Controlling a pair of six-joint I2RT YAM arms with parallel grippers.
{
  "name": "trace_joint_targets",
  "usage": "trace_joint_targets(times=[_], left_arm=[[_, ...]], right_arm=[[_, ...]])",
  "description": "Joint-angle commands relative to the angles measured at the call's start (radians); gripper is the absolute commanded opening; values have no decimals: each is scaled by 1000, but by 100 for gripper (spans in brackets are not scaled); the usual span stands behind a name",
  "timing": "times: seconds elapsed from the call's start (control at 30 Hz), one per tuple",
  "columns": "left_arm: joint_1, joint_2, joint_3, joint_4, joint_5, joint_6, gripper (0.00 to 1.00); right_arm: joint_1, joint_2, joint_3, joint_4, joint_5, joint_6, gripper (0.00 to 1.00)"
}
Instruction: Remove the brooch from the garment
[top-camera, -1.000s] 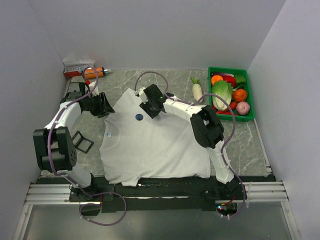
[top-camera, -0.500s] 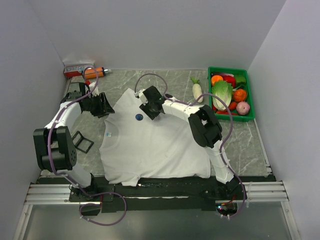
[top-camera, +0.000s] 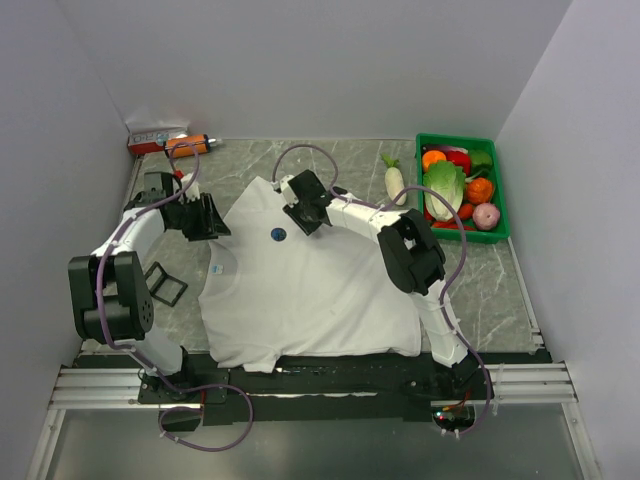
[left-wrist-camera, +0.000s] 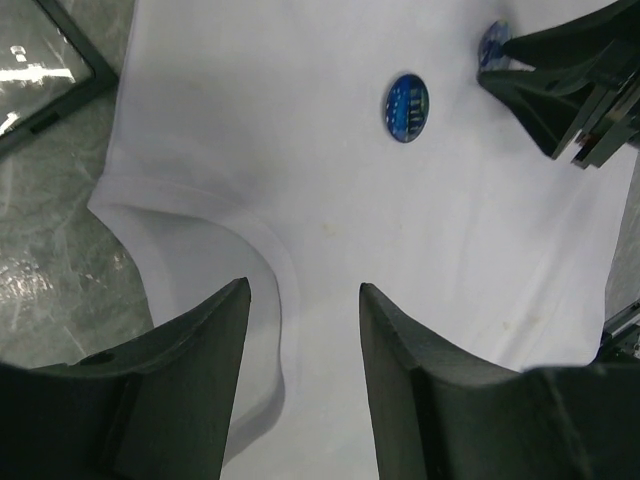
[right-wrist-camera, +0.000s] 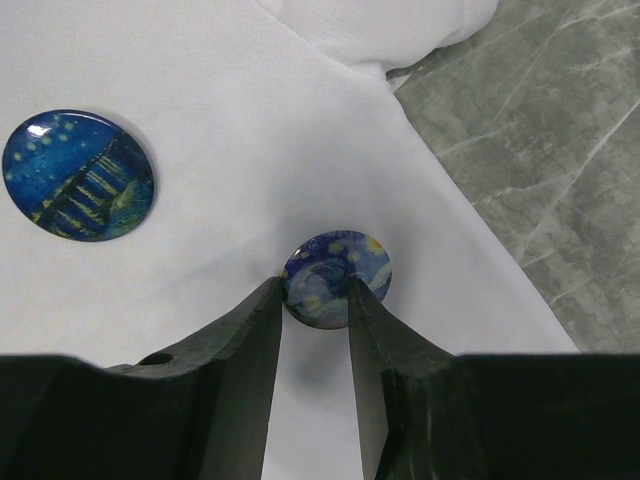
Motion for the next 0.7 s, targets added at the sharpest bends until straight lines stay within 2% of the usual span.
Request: trace_joint_targets(times=[0.0, 0.2, 0.47, 0.57, 0.67], left_arm=[[2, -25, -51, 38, 25, -5, 53], [1, -7, -50, 53, 48, -22, 53], [-42, -12, -35, 64, 1, -11, 52], [-42, -10, -36, 66, 28, -11, 52], [-44, -7, -27, 69, 39, -11, 52]], right_arm=[[-28, -31, 32, 21, 40, -21, 39], [-54, -71, 14, 17, 26, -34, 40], [-103, -105, -5, 23, 32, -31, 43], [-115, -119, 1, 7, -14, -9, 45], [-123, -134, 14, -29, -122, 12, 48]])
